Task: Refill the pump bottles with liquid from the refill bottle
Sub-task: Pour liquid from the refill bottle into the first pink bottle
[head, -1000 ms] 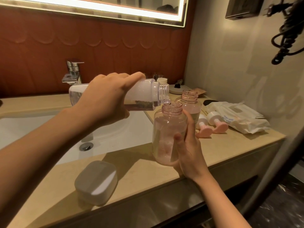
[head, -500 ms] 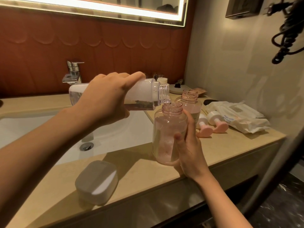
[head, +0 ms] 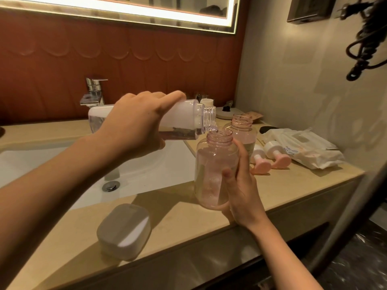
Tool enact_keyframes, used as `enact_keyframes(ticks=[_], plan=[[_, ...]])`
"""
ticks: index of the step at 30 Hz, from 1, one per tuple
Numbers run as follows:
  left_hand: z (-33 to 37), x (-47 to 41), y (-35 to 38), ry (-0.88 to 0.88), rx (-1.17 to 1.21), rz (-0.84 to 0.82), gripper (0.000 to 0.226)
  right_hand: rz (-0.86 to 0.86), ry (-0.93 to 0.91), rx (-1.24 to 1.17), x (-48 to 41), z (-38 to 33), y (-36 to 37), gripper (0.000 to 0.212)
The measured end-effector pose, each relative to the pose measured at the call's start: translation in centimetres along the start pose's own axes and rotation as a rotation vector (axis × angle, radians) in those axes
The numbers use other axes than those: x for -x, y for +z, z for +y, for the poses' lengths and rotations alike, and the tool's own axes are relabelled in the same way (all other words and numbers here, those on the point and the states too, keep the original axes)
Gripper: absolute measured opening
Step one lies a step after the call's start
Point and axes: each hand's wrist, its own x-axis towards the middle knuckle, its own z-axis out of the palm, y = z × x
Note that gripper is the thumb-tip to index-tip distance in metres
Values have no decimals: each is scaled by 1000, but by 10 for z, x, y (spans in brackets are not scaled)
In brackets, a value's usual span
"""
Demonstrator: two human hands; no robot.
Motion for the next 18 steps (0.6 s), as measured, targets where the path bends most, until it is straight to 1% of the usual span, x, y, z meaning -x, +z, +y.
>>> enact_keyframes(ticks=[4,18], plan=[[0,0,0,-2,8,-3,82,0,-2,-3,-1,1,0,77],[-1,-1,1,8,-6,2,82,11,-4,3,0,1,0,75]])
